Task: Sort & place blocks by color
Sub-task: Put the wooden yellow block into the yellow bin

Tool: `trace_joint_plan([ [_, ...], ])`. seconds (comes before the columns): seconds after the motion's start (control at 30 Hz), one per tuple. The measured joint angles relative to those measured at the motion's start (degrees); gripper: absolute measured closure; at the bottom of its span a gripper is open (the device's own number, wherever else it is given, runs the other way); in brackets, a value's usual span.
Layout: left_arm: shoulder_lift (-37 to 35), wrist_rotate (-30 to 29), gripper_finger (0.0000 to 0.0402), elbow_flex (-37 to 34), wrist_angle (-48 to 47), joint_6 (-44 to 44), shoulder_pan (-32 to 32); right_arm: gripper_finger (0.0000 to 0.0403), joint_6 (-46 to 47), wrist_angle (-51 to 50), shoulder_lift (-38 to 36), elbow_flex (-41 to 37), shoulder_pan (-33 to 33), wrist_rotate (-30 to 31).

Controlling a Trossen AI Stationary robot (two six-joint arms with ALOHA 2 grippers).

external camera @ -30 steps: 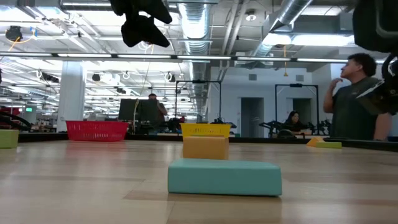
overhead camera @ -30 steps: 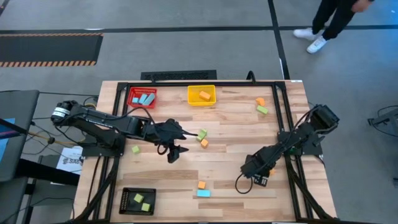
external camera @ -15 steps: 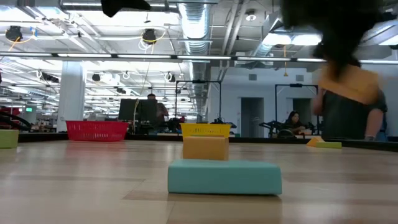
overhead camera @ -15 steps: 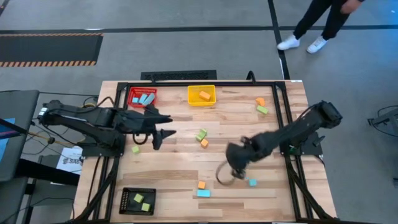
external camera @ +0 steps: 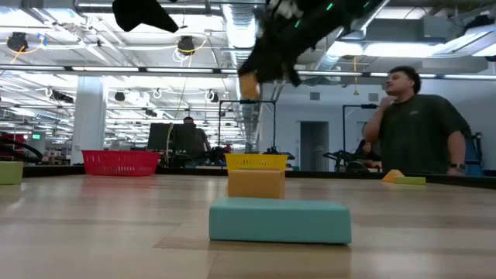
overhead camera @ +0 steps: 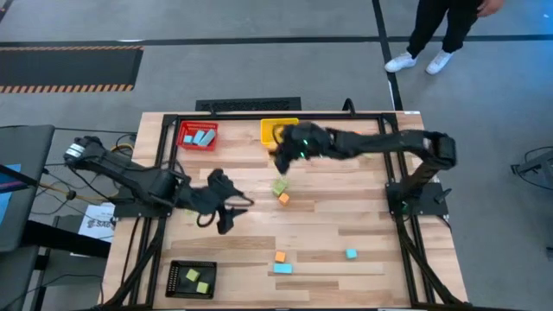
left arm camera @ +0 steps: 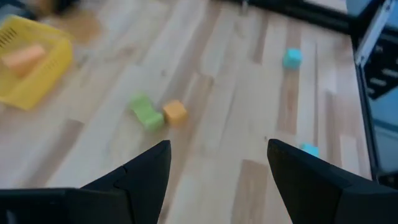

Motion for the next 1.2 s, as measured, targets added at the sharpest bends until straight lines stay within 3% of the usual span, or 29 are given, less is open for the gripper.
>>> trace_joint_plan([
  [0.33, 3.0, -3.3, 0.0148, 0.0, 0.1, -8.0, -3.9, 0.0281, -2.1, -13.1, 16.8, 18.4, -14.0, -0.4],
  [0.57, 2.9, -7.8, 0.0148, 0.0, 0.0, -12.7, -4.5, 0.0281, -4.5, -25.9, 27.5, 33.9, -15.3, -0.3],
  [0.7, 2.9, -9.9, 0.0148, 0.0, -0.1, -14.8, -4.6, 0.0253, -4.3, -31.1, 31.9, 40.3, -15.8, 1.2],
  [0.87, 2.9, -10.6, 0.0148, 0.0, 0.0, -15.9, -4.7, 0.0239, -4.2, -34.0, 35.7, 44.9, -16.4, 1.1],
  [1.2, 2.9, -10.6, 0.0148, 0.0, -1.2, -15.9, -4.7, 0.0221, -10.0, -33.0, 35.4, 45.3, -16.4, -1.1],
])
